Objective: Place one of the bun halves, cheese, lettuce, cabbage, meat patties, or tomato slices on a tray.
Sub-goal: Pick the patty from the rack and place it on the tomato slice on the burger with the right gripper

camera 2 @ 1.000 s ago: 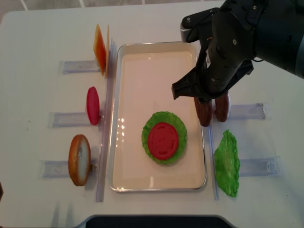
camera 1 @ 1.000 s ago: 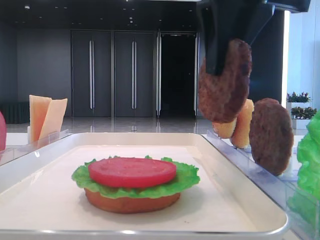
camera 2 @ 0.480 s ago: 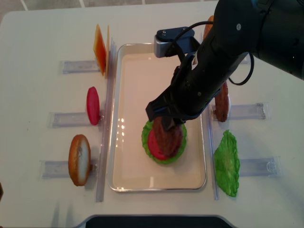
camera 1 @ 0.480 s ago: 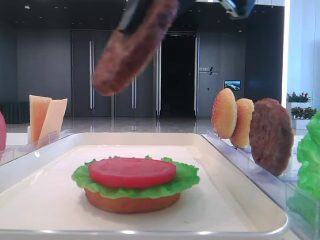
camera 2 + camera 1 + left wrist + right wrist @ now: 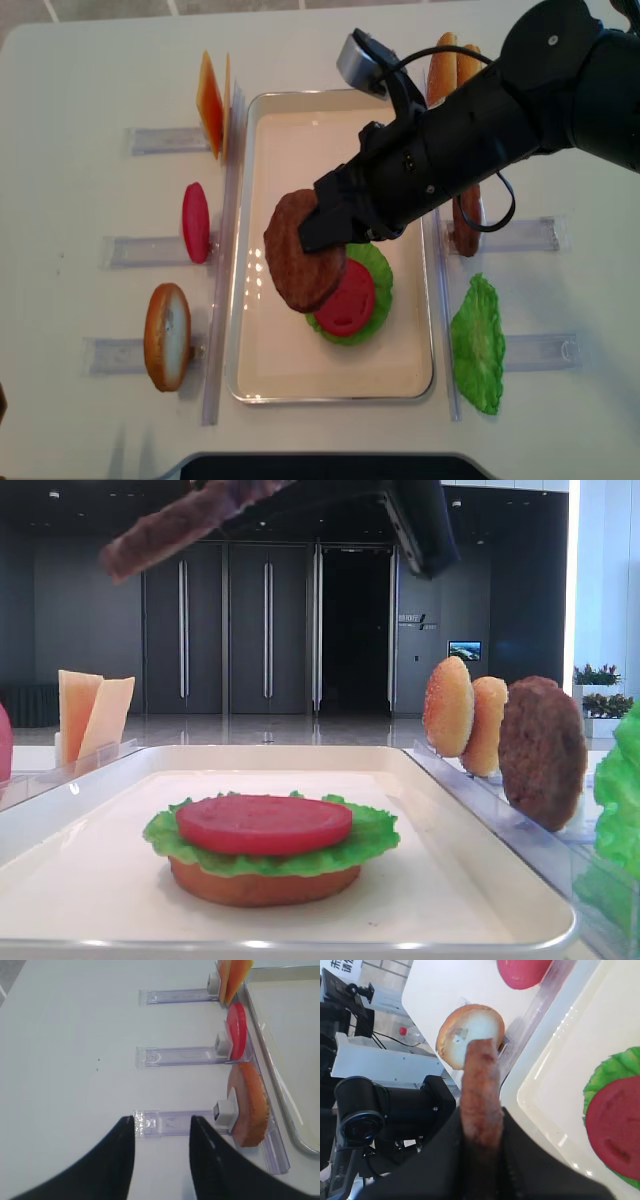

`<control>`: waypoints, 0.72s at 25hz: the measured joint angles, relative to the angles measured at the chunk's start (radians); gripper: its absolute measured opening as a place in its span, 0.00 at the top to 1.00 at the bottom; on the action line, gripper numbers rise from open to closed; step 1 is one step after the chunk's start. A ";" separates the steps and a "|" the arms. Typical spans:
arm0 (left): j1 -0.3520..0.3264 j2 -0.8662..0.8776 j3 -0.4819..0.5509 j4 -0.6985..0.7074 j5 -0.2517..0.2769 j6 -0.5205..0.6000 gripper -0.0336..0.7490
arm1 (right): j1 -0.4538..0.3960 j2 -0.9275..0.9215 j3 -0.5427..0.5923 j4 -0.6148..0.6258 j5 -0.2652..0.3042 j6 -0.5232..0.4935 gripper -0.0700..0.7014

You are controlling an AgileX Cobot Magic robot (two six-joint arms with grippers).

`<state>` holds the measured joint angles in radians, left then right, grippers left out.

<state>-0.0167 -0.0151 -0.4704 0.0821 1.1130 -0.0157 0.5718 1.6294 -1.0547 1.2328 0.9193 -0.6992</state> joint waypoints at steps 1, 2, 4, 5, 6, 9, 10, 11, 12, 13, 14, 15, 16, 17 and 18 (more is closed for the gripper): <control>0.000 0.000 0.000 0.000 0.000 0.000 0.60 | -0.018 0.004 0.013 0.026 0.010 -0.033 0.75; 0.000 0.000 0.000 0.000 0.000 0.000 0.60 | -0.030 0.011 0.027 0.057 0.019 -0.060 0.75; 0.000 0.000 0.000 0.000 0.000 0.000 0.60 | -0.045 0.024 0.049 0.104 0.029 -0.100 0.75; 0.000 0.000 0.000 0.000 0.000 0.000 0.60 | -0.049 0.029 0.059 0.113 0.029 -0.108 0.75; 0.000 0.000 0.000 0.000 0.000 0.000 0.60 | -0.050 0.032 0.066 0.120 0.026 -0.112 0.75; 0.000 0.000 0.000 0.000 0.000 0.000 0.60 | -0.051 0.033 0.070 0.135 0.021 -0.112 0.75; 0.000 0.000 0.000 0.000 0.000 0.000 0.60 | -0.051 0.033 0.070 0.151 0.019 -0.112 0.75; 0.000 0.000 0.000 0.000 0.000 0.000 0.60 | -0.051 0.033 0.070 0.167 0.016 -0.111 0.75; 0.000 0.000 0.000 0.000 0.000 0.000 0.60 | -0.051 0.033 0.077 0.189 0.012 -0.115 0.75; 0.000 0.000 0.000 0.000 0.000 0.000 0.60 | -0.051 0.033 0.090 0.219 0.012 -0.122 0.75; 0.000 0.000 0.000 0.000 0.000 0.000 0.60 | -0.051 0.033 0.110 0.252 0.012 -0.138 0.75; 0.000 0.000 0.000 0.000 0.000 0.000 0.60 | -0.051 0.033 0.133 0.284 0.011 -0.160 0.75; 0.000 0.000 0.000 0.000 0.000 0.000 0.60 | -0.051 0.033 0.166 0.328 0.010 -0.183 0.75; 0.000 0.000 0.000 0.000 0.000 0.000 0.60 | -0.051 0.033 0.202 0.377 0.010 -0.214 0.75; 0.000 0.000 0.000 0.000 0.000 0.000 0.60 | -0.051 0.033 0.232 0.432 0.008 -0.251 0.75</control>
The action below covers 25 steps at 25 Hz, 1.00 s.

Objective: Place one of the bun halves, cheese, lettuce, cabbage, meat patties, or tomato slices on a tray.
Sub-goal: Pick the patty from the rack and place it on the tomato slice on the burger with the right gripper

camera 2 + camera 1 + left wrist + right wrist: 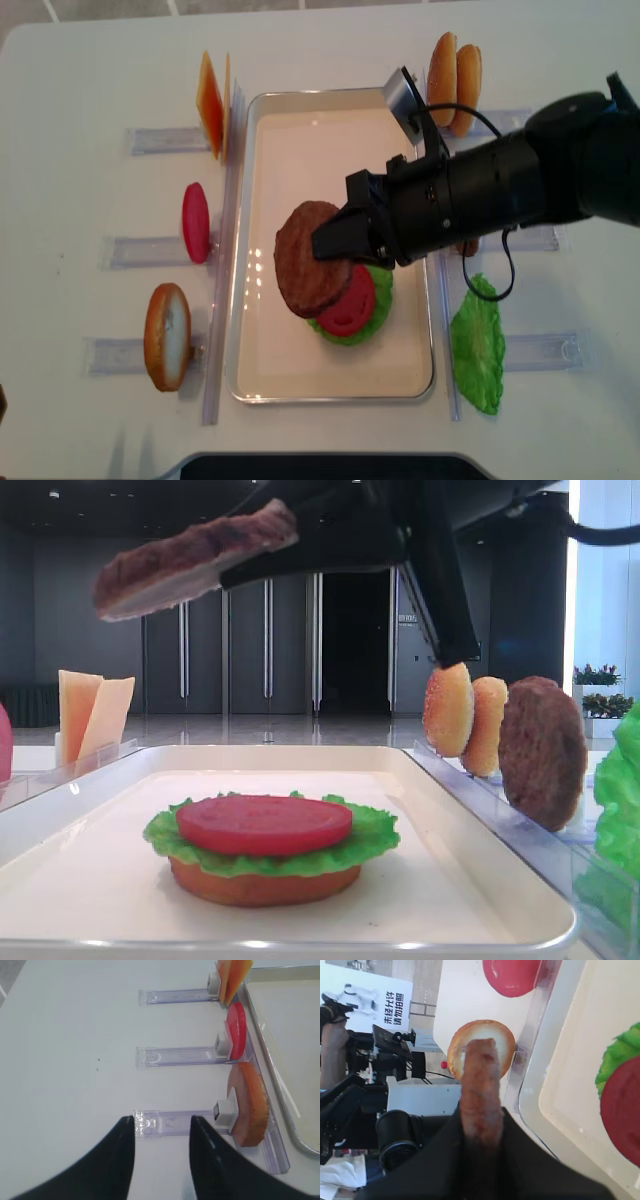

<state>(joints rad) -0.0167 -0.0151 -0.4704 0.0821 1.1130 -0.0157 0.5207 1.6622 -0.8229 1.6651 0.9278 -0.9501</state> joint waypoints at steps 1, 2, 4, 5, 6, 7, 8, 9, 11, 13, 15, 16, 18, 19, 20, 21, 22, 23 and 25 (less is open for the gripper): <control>0.000 0.000 0.000 0.000 0.000 0.000 0.60 | 0.001 0.000 0.031 0.039 -0.005 -0.032 0.75; 0.000 0.000 0.000 0.000 0.000 0.000 0.60 | 0.004 0.000 0.052 0.066 -0.015 -0.048 0.75; 0.000 0.000 0.000 0.000 0.000 0.000 0.60 | 0.019 0.000 0.070 0.092 -0.059 -0.070 0.75; 0.000 0.000 0.000 0.000 0.000 0.000 0.60 | 0.026 0.000 0.076 0.102 -0.077 -0.077 0.75; 0.000 0.000 0.000 0.000 0.000 0.000 0.60 | 0.034 0.000 0.077 0.105 -0.094 -0.083 0.75; 0.000 0.000 0.000 0.000 0.000 0.000 0.60 | 0.039 0.000 0.077 0.108 -0.109 -0.089 0.75; 0.000 0.000 0.000 0.000 0.000 0.000 0.60 | 0.042 0.000 0.077 0.109 -0.120 -0.095 0.75; 0.000 0.000 0.000 0.000 0.000 0.000 0.60 | 0.043 0.000 0.077 0.110 -0.128 -0.097 0.75; 0.000 0.000 0.000 0.000 0.000 0.000 0.60 | 0.043 0.000 0.077 0.110 -0.152 -0.101 0.75; 0.000 0.000 0.000 0.000 0.000 0.000 0.60 | 0.043 0.000 0.077 0.111 -0.178 -0.103 0.75; 0.000 0.000 0.000 0.000 0.000 0.000 0.60 | 0.047 0.000 0.077 0.112 -0.208 -0.104 0.75; 0.000 0.000 0.000 0.000 0.000 0.000 0.60 | 0.050 0.000 0.077 0.113 -0.224 -0.104 0.75; 0.000 0.000 0.000 0.000 0.000 0.000 0.60 | 0.062 0.001 0.077 0.114 -0.269 -0.105 0.75; 0.000 0.000 0.000 0.000 0.000 0.000 0.60 | 0.068 0.001 0.077 0.114 -0.289 -0.105 0.75; 0.000 0.000 0.000 0.000 0.000 0.000 0.60 | 0.075 0.001 0.077 0.114 -0.303 -0.106 0.75; 0.000 0.000 0.000 0.000 0.000 0.000 0.60 | 0.083 0.001 0.077 0.115 -0.314 -0.106 0.75; 0.000 0.000 0.000 0.000 0.000 0.000 0.60 | 0.091 0.001 0.077 0.115 -0.323 -0.107 0.75; 0.000 0.000 0.000 0.000 0.000 0.000 0.60 | 0.097 0.001 0.077 0.115 -0.328 -0.108 0.75; 0.000 0.000 0.000 0.000 0.000 0.000 0.60 | 0.110 0.001 0.077 0.116 -0.334 -0.109 0.75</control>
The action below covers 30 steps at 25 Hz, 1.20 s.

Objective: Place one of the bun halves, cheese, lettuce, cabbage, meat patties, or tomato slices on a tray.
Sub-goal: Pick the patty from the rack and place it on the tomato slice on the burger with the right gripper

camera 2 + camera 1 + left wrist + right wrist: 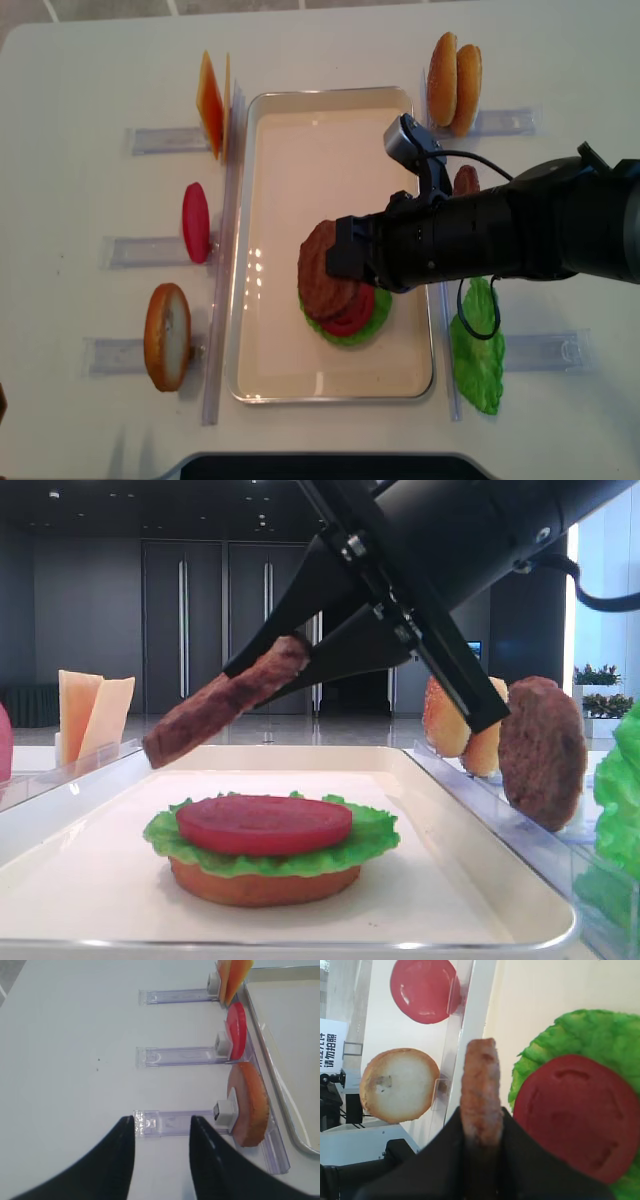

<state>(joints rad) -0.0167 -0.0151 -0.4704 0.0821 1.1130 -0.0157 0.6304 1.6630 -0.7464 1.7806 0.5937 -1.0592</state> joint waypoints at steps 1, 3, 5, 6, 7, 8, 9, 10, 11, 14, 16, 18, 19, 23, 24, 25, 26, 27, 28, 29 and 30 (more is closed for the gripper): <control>0.000 0.000 0.000 0.000 0.000 0.000 0.60 | 0.006 0.000 0.000 0.001 -0.003 0.000 0.75; 0.000 0.000 0.000 0.000 0.000 0.000 0.60 | 0.010 0.000 0.000 0.002 -0.007 0.000 0.75; 0.000 0.000 0.000 0.000 0.000 0.000 0.60 | 0.011 0.000 0.000 0.002 -0.016 0.000 0.75; 0.000 0.000 0.000 0.000 0.000 0.000 0.60 | 0.011 0.000 0.000 0.002 -0.022 0.000 0.75; 0.000 0.000 0.000 0.000 0.000 0.000 0.60 | 0.011 0.001 0.000 0.002 -0.026 0.000 0.75; 0.000 0.000 0.000 0.000 0.000 0.000 0.60 | 0.011 0.004 0.000 0.002 -0.028 0.000 0.75; 0.000 0.000 0.000 0.000 0.000 0.000 0.60 | 0.011 0.007 0.000 0.003 -0.030 0.000 0.75; 0.000 0.000 0.000 0.000 0.000 0.000 0.60 | 0.011 0.010 -0.001 0.003 -0.030 0.000 0.75; 0.000 0.000 0.000 0.000 0.000 0.000 0.60 | 0.011 0.012 -0.001 0.003 -0.030 0.000 0.75; 0.000 0.000 0.000 0.000 0.000 0.000 0.60 | 0.011 0.013 -0.001 0.003 -0.035 0.000 0.75; 0.000 0.000 0.000 0.000 0.000 0.000 0.60 | 0.011 0.013 -0.001 0.003 -0.039 0.000 0.75; 0.000 0.000 0.000 0.000 0.000 0.000 0.60 | 0.014 0.013 -0.001 0.003 -0.047 0.000 0.75; 0.000 0.000 0.000 0.000 0.000 0.000 0.60 | 0.019 0.013 -0.001 0.003 -0.054 0.000 0.75; 0.000 0.000 0.000 0.000 0.000 0.000 0.60 | 0.033 0.013 -0.001 0.004 -0.075 0.000 0.75; 0.000 0.000 0.000 0.000 0.000 0.000 0.60 | 0.033 0.013 -0.001 0.004 -0.078 0.000 0.75; 0.000 0.000 0.000 0.000 0.000 0.000 0.60 | 0.033 0.013 -0.001 0.005 -0.079 0.000 0.75; 0.000 0.000 0.000 0.000 0.000 0.000 0.60 | 0.033 0.013 -0.001 0.005 -0.083 0.000 0.75; 0.000 0.000 0.000 0.000 0.000 0.000 0.60 | 0.033 0.013 -0.001 0.006 -0.087 -0.002 0.75; 0.000 0.000 0.000 0.000 0.000 0.000 0.60 | 0.033 0.013 -0.001 0.007 -0.095 -0.005 0.75; 0.000 0.000 0.000 0.000 0.000 0.000 0.60 | 0.033 0.013 -0.001 0.007 -0.104 -0.008 0.75; 0.000 0.000 0.000 0.000 0.000 0.000 0.60 | 0.033 0.013 -0.001 0.007 -0.116 -0.010 0.75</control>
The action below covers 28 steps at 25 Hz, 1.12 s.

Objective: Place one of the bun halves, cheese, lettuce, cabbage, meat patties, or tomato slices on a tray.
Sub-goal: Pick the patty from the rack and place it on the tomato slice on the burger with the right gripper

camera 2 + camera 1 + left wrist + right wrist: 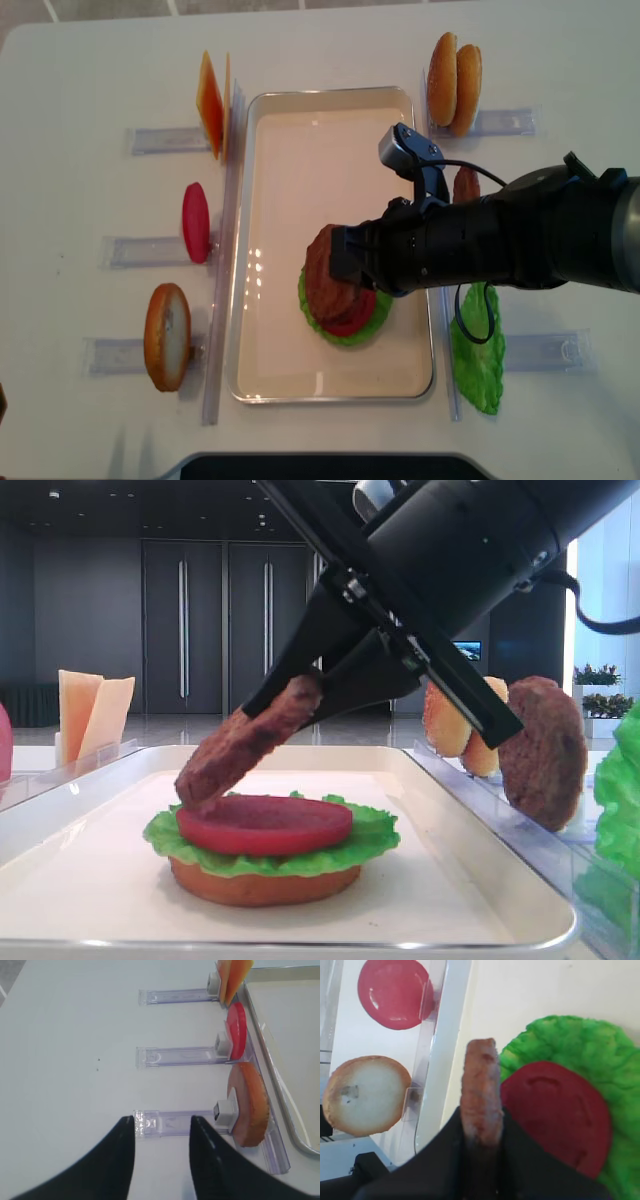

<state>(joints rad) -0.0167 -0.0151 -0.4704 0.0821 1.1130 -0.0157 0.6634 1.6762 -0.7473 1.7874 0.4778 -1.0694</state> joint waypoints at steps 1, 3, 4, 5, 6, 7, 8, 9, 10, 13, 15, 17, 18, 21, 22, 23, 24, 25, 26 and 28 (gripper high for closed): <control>0.000 0.000 0.000 0.000 0.000 0.000 0.60 | 0.000 0.000 0.000 0.000 -0.009 -0.002 0.75; 0.000 0.000 0.000 0.000 0.000 0.000 0.60 | 0.000 0.000 0.000 0.000 -0.022 -0.017 0.75; 0.000 0.000 0.000 0.000 0.000 0.000 0.60 | 0.000 0.000 0.000 0.001 -0.024 -0.025 0.75; 0.000 0.000 0.000 0.000 0.000 0.000 0.60 | 0.000 0.000 0.000 0.001 -0.026 -0.029 0.75; 0.000 0.000 0.000 0.000 0.000 0.000 0.60 | 0.000 0.000 0.000 0.001 -0.026 -0.031 0.75; 0.000 0.000 0.000 0.000 0.000 0.000 0.60 | 0.000 0.000 0.000 0.001 -0.026 -0.033 0.75; 0.000 0.000 0.000 0.000 0.000 0.000 0.60 | 0.000 0.000 0.000 0.001 -0.026 -0.034 0.75; 0.000 0.000 0.000 0.000 0.000 0.000 0.60 | 0.000 0.000 0.000 0.000 -0.026 -0.035 0.75; 0.000 0.000 0.000 0.000 0.000 0.000 0.60 | 0.000 0.000 0.000 -0.003 -0.026 -0.036 0.75; 0.000 0.000 0.000 0.000 0.000 0.000 0.60 | 0.000 0.000 0.000 -0.012 -0.027 -0.038 0.74; 0.000 0.000 0.000 0.000 0.000 0.000 0.60 | 0.000 0.000 0.000 -0.015 -0.027 -0.038 0.73; 0.000 0.000 0.000 0.000 0.000 0.000 0.60 | 0.000 0.000 0.000 -0.022 -0.027 -0.038 0.69; 0.000 0.000 0.000 0.000 0.000 0.000 0.60 | 0.000 0.000 0.000 -0.026 -0.027 -0.038 0.67; 0.000 0.000 0.000 0.000 0.000 0.000 0.60 | 0.008 0.000 0.000 -0.039 -0.030 -0.039 0.59; 0.000 0.000 0.000 0.000 0.000 0.000 0.60 | 0.013 0.000 0.000 -0.042 -0.033 -0.039 0.57; 0.000 0.000 0.000 0.000 0.000 0.000 0.60 | 0.019 0.000 0.000 -0.047 -0.038 -0.039 0.55; 0.000 0.000 0.000 0.000 0.000 0.000 0.60 | 0.027 0.000 0.000 -0.049 -0.048 -0.039 0.54; 0.000 0.000 0.000 0.000 0.000 0.000 0.60 | 0.034 0.000 0.000 -0.053 -0.060 -0.039 0.53; 0.000 0.000 0.000 0.000 0.000 0.000 0.60 | 0.042 0.000 0.000 -0.059 -0.070 -0.039 0.52; 0.000 0.000 0.000 0.000 0.000 0.000 0.60 | 0.056 0.000 0.000 -0.071 -0.093 -0.039 0.51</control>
<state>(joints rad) -0.0167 -0.0151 -0.4704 0.0821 1.1130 -0.0155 0.7190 1.6762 -0.7473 1.7161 0.3848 -1.1080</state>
